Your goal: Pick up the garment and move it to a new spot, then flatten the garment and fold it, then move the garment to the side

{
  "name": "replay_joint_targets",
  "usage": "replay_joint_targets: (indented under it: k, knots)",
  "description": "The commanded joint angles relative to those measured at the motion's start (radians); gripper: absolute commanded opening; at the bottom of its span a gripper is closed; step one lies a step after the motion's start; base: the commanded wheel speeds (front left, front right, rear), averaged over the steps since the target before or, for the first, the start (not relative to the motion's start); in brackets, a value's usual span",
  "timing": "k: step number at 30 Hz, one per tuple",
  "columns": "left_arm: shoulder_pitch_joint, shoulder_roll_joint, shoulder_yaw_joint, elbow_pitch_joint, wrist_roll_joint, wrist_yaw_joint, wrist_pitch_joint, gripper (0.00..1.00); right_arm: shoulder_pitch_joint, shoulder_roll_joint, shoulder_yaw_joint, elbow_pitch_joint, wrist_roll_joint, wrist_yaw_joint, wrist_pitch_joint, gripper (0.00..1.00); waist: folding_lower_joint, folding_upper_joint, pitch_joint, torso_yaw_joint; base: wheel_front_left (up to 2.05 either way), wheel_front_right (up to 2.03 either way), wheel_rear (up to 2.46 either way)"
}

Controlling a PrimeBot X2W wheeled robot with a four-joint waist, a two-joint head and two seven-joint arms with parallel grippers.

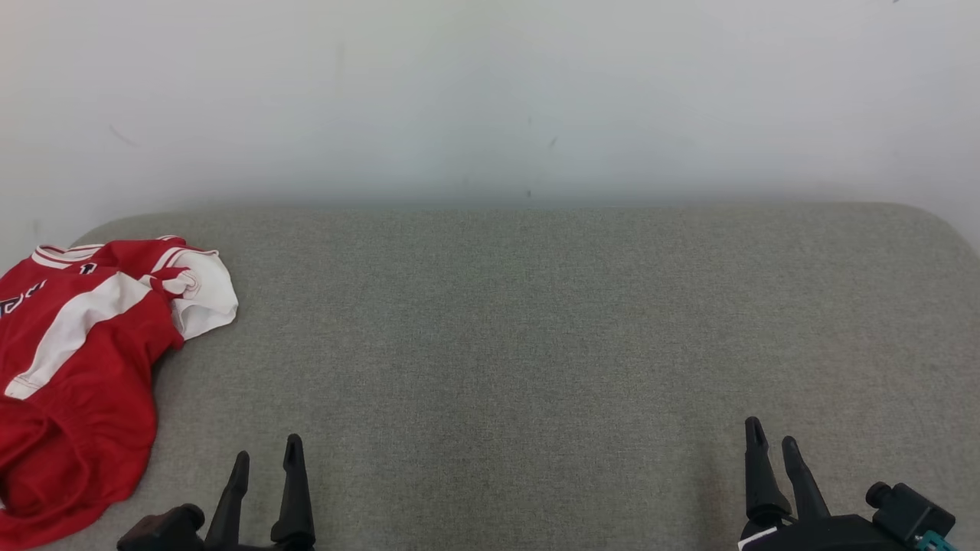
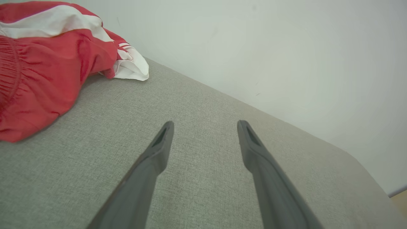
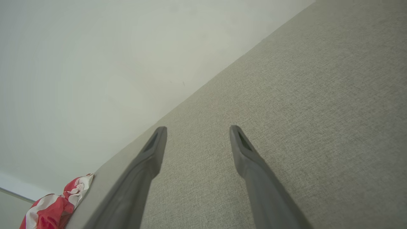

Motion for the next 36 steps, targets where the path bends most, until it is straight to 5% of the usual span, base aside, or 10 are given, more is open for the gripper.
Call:
replay_joint_targets:
  k: [1, 36]
  knots:
    - [0.004, 0.008, -0.007, -0.010, 0.050, 0.002, -0.013, 1.00, 0.003, -0.001, 0.002, -0.006, -0.043, 0.003, -0.012, 1.00, 0.0000, 0.0000, -0.001, 0.000, 0.00, 0.00, 0.00]
    - [0.021, 0.011, -0.046, 0.052, 0.324, 0.013, -0.090, 1.00, 0.029, -0.001, 0.018, 0.029, -0.336, 0.003, -0.090, 1.00, 0.0000, 0.0000, -0.023, 0.007, 0.00, 0.00, 0.00]
